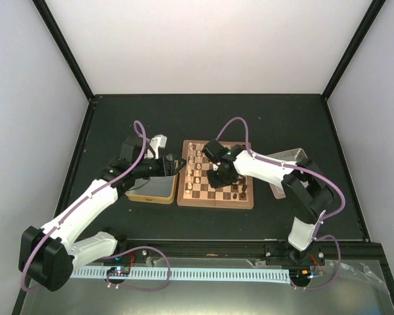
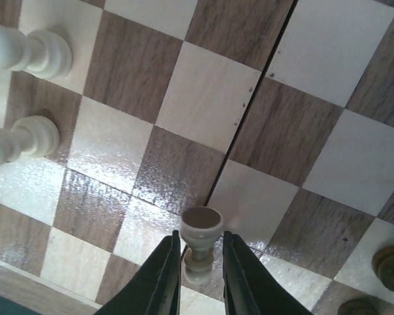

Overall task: Set up the chess pieces on the board
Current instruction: Place the chess piece on the chessboard, then pick up the chess piece from the storage box.

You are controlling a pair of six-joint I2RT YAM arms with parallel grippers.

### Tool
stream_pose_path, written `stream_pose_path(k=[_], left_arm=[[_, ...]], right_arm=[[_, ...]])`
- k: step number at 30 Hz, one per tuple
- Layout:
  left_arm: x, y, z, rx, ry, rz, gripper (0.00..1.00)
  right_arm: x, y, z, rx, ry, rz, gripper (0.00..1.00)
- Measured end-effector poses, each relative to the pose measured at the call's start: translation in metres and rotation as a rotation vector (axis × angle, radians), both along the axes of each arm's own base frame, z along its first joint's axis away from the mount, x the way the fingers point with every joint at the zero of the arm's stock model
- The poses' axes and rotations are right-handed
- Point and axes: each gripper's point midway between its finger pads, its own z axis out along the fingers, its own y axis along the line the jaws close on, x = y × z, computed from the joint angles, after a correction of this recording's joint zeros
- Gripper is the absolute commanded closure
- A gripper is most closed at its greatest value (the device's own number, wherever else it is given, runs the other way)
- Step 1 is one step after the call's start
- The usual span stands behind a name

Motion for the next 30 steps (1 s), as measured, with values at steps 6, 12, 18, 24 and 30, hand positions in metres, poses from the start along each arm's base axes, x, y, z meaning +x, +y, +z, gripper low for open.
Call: stream_pose_path(k=[6, 12, 18, 24, 30], left_arm=[[0.0, 0.0, 0.0, 0.001, -0.001, -0.001, 0.27], [0.0, 0.0, 0.0, 0.002, -0.001, -0.001, 0.27], [0.0, 0.0, 0.0, 0.002, -0.001, -0.001, 0.27], [0.0, 0.0, -0.001, 0.003, 0.001, -0.001, 0.27], [0.0, 0.0, -0.001, 0.003, 0.002, -0.001, 0.27]], right_arm=[[-0.002, -0.005, -0.006, -0.041, 0.005, 0.002, 0.77], [-0.001, -0.003, -0.005, -0.051, -0.002, 0.008, 0.73], [0.006, -0.001, -0.008, -0.072, -0.017, 0.004, 0.73], [0.012, -0.002, -0.008, -0.089, -0.034, -0.008, 0.82], [0.013, -0.003, -0.008, -0.098, -0.044, -0.025, 0.89]])
